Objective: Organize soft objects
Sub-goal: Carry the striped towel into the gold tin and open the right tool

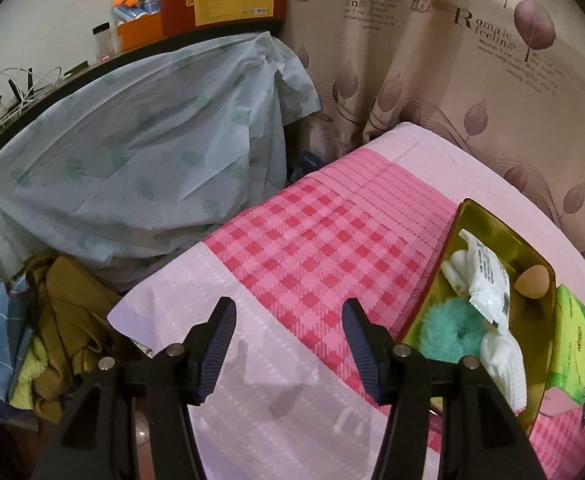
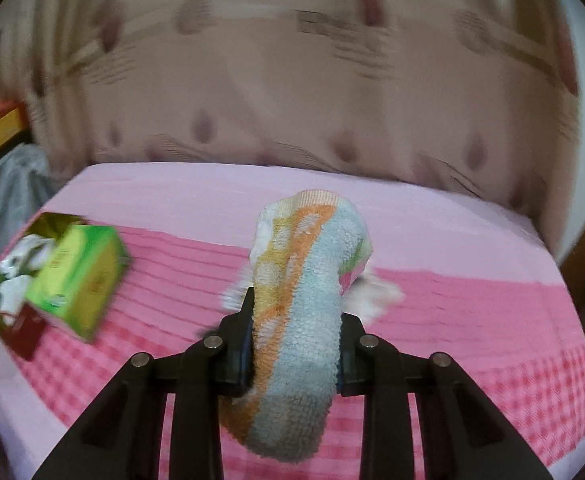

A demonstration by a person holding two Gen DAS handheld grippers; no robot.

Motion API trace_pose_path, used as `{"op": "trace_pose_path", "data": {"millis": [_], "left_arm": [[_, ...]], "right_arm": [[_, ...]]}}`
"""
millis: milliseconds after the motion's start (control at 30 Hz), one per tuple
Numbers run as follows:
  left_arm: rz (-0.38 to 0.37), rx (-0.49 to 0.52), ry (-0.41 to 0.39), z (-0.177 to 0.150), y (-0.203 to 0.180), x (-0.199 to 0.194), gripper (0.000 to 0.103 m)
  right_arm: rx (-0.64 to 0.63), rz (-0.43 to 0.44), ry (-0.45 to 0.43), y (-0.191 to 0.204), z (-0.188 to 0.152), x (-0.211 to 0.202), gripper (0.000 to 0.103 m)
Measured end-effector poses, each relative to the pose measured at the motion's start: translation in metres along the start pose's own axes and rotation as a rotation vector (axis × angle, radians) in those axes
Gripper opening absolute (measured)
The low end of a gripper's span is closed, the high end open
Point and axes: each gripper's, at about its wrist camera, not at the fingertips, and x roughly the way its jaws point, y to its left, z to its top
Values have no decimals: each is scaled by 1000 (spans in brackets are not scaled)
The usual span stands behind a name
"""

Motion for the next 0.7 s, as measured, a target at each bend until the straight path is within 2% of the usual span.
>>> {"op": "trace_pose_path", "data": {"millis": [200, 433, 700], "left_arm": [[17, -24, -5, 2, 8, -1, 56], [44, -71, 0, 6, 19, 0, 56], [49, -128, 15, 10, 34, 3, 57]], "right_arm": [[-102, 153, 8, 82, 17, 3, 26], [-195, 289, 20, 168, 29, 9, 26], [-272, 367, 75, 244, 29, 34, 26]]}}
